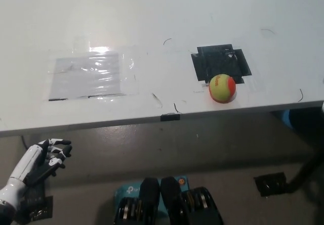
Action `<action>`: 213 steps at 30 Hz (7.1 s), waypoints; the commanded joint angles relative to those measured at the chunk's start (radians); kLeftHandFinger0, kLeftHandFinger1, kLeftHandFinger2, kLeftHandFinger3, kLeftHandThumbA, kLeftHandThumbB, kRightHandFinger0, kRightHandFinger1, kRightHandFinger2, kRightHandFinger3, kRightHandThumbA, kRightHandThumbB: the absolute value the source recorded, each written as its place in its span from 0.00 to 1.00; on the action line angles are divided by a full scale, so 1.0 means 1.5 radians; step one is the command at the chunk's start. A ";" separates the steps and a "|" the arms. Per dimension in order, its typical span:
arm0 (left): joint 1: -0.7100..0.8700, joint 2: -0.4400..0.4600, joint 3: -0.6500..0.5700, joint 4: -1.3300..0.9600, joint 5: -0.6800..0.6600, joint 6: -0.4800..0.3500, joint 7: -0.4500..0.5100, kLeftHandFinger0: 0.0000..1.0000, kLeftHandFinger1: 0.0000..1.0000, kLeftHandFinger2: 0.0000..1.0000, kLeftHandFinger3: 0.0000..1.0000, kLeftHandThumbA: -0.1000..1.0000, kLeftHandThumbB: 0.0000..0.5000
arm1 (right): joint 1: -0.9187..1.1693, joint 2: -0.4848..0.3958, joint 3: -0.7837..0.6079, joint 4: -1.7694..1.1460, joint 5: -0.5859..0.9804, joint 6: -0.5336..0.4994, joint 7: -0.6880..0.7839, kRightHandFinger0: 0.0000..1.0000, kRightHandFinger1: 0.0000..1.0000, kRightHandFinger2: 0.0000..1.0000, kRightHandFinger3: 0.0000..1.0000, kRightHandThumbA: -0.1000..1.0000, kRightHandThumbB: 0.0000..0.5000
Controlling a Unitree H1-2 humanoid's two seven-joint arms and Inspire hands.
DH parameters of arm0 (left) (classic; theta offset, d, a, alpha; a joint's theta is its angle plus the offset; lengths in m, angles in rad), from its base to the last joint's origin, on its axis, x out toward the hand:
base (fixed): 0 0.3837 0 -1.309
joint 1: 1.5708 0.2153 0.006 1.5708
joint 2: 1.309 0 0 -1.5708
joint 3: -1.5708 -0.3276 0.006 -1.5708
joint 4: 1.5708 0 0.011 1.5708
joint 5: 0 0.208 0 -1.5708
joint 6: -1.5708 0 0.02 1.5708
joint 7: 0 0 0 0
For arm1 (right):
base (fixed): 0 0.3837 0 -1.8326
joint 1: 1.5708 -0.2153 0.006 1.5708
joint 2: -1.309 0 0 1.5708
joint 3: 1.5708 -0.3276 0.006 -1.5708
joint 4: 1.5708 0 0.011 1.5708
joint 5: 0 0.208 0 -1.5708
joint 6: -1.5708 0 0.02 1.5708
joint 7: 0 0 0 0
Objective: The robot uses right hand to squeeze a small tennis ball placed on the black area of the table
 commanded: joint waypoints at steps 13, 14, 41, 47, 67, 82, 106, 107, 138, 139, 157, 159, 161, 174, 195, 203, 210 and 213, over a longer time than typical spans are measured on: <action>-0.006 0.002 0.011 -0.030 0.004 0.009 -0.013 0.38 0.46 0.57 0.69 0.78 0.08 | -0.200 -0.057 0.202 0.002 -0.122 0.140 0.102 1.00 1.00 1.00 1.00 0.44 0.86; -0.006 0.002 0.011 -0.031 0.005 0.009 -0.013 0.38 0.46 0.57 0.69 0.78 0.07 | -0.201 -0.057 0.208 0.007 -0.122 0.142 0.106 1.00 1.00 1.00 1.00 0.40 0.86; -0.018 0.011 0.011 -0.033 0.014 0.012 -0.027 0.42 0.49 0.61 0.74 0.78 0.04 | -0.197 0.014 0.344 0.153 -0.262 0.115 0.078 1.00 1.00 1.00 1.00 0.57 1.00; -0.023 0.010 0.014 -0.031 0.008 0.006 -0.032 0.43 0.50 0.59 0.70 0.80 0.03 | -0.192 0.040 0.339 0.194 -0.280 0.122 0.060 1.00 1.00 1.00 1.00 0.45 0.95; -0.052 0.002 0.008 -0.034 0.017 0.008 -0.043 0.43 0.50 0.57 0.66 0.78 0.00 | -0.226 -0.008 0.373 0.486 -0.325 0.041 0.009 1.00 1.00 1.00 1.00 0.04 0.67; -0.073 0.009 0.013 -0.016 0.014 -0.010 -0.045 0.41 0.48 0.53 0.60 0.91 0.06 | -0.244 -0.049 0.572 0.549 -0.419 -0.009 0.095 0.00 0.07 0.38 1.00 0.00 0.02; -0.053 0.006 0.015 0.009 0.006 -0.044 -0.045 0.38 0.45 0.51 0.57 0.91 0.15 | -0.194 0.059 0.173 0.453 -0.138 -0.248 -0.252 0.00 0.06 0.40 0.31 0.00 0.44; -0.052 0.006 0.015 0.009 0.006 -0.045 -0.045 0.38 0.45 0.51 0.57 0.91 0.15 | -0.194 0.065 0.155 0.445 -0.122 -0.245 -0.240 0.00 0.05 0.38 0.30 0.00 0.43; -0.047 0.007 0.014 -0.011 0.015 -0.029 -0.043 0.39 0.46 0.53 0.60 0.91 0.15 | -0.242 0.213 -0.149 0.155 0.382 -0.041 -0.094 0.00 0.00 0.21 0.24 0.00 0.05; -0.047 0.008 0.014 -0.013 0.016 -0.025 -0.042 0.39 0.46 0.54 0.61 0.91 0.15 | -0.240 0.216 -0.150 0.144 0.385 -0.035 -0.098 0.00 0.00 0.21 0.24 0.00 0.05; -0.047 0.007 0.016 -0.023 0.016 -0.023 -0.042 0.38 0.46 0.53 0.60 0.89 0.10 | -0.214 0.245 -0.161 0.078 0.431 0.000 -0.140 0.00 0.00 0.29 0.46 0.00 0.00; -0.052 0.009 0.014 -0.023 0.016 -0.017 -0.046 0.39 0.47 0.56 0.62 0.90 0.11 | -0.216 0.246 -0.159 0.080 0.428 0.002 -0.150 0.00 0.00 0.30 0.44 0.00 0.00; -0.051 0.009 0.014 -0.026 0.018 -0.017 -0.044 0.40 0.47 0.55 0.62 0.90 0.11 | -0.212 0.246 -0.154 0.080 0.429 0.003 -0.146 0.00 0.00 0.29 0.36 0.00 0.04; -0.047 0.008 0.014 -0.040 0.015 -0.008 -0.047 0.40 0.48 0.55 0.64 0.85 0.06 | -0.194 0.193 -0.074 0.112 0.343 0.016 -0.116 0.00 0.00 0.31 0.30 0.00 0.18; -0.053 0.011 0.006 -0.005 0.026 -0.038 -0.046 0.39 0.45 0.53 0.62 0.93 0.17 | -0.301 -0.024 0.375 0.415 -0.081 -0.036 -0.130 0.00 0.11 0.43 0.23 0.00 0.42; -0.045 0.010 0.003 -0.016 0.026 -0.030 -0.048 0.38 0.45 0.52 0.61 0.90 0.14 | -0.359 -0.026 0.499 0.549 -0.201 -0.104 -0.215 0.00 0.04 0.45 0.28 0.00 0.40; -0.041 0.009 0.000 -0.007 0.024 -0.043 -0.049 0.35 0.44 0.51 0.59 0.90 0.15 | -0.418 -0.025 0.540 0.602 -0.231 -0.101 -0.235 0.00 0.04 0.47 0.33 0.00 0.32; -0.042 0.009 0.001 -0.012 0.020 -0.040 -0.050 0.37 0.45 0.52 0.61 0.92 0.16 | -0.440 -0.025 0.563 0.634 -0.261 -0.113 -0.267 0.00 0.13 0.58 0.49 0.00 0.32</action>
